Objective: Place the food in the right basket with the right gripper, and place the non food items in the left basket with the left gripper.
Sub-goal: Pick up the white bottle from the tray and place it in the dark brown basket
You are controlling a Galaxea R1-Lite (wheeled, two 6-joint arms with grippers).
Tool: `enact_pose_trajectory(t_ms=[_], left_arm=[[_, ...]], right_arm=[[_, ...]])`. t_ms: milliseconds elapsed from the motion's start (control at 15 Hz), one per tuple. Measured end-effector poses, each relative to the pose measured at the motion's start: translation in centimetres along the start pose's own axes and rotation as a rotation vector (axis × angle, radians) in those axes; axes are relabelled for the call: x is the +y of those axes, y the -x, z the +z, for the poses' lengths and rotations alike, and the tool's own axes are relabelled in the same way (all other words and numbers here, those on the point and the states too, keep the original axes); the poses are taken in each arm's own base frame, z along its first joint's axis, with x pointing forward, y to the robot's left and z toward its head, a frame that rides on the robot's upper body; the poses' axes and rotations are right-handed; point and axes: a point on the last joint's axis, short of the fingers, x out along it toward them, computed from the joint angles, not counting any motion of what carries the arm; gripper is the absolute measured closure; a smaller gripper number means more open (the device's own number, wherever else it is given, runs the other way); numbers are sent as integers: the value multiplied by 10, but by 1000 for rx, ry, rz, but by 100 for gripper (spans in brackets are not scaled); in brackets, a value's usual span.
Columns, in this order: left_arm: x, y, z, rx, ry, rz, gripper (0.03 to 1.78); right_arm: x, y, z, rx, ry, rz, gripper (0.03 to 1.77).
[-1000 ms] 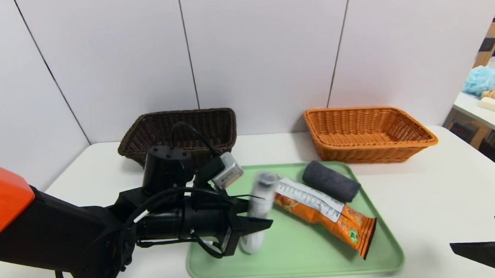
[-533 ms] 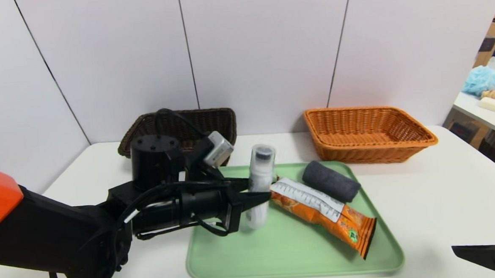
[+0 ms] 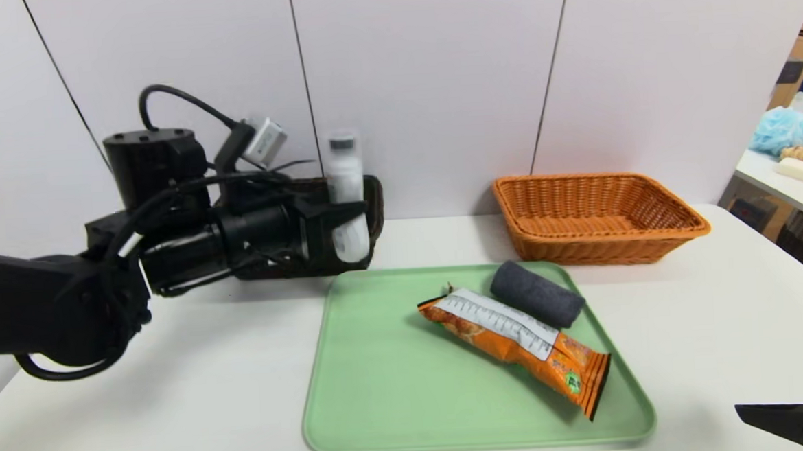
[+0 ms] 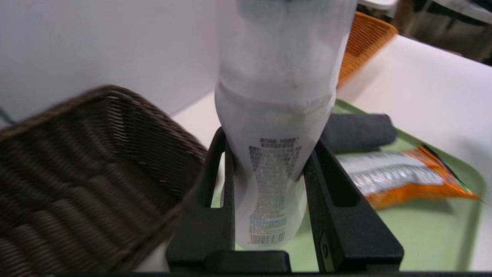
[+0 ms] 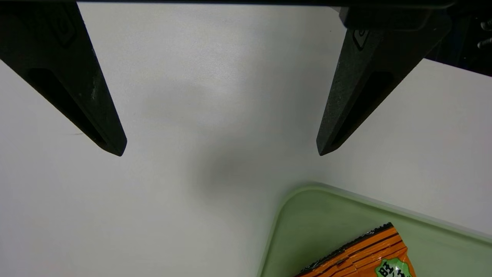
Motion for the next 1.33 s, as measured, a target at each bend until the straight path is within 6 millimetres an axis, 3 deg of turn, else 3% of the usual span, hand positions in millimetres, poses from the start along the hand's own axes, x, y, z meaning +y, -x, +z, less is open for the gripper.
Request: enact_pose_trajectory(t_ms=[200,400,733,1333], left_arm=[[37,5,26,-27,-13,104,126],[69,-5,28,-27,-19,161,126],[108,-31,8,1,-87,243,126],[136,-64,-47,114,-127,298,126]], right_arm=[[0,1,1,-9,4,1,9],[0,1,2,-16,5,0,9],[-1,2,1,-19,0,-6,9],[-2,-1,-2,1,-12,-14,9]])
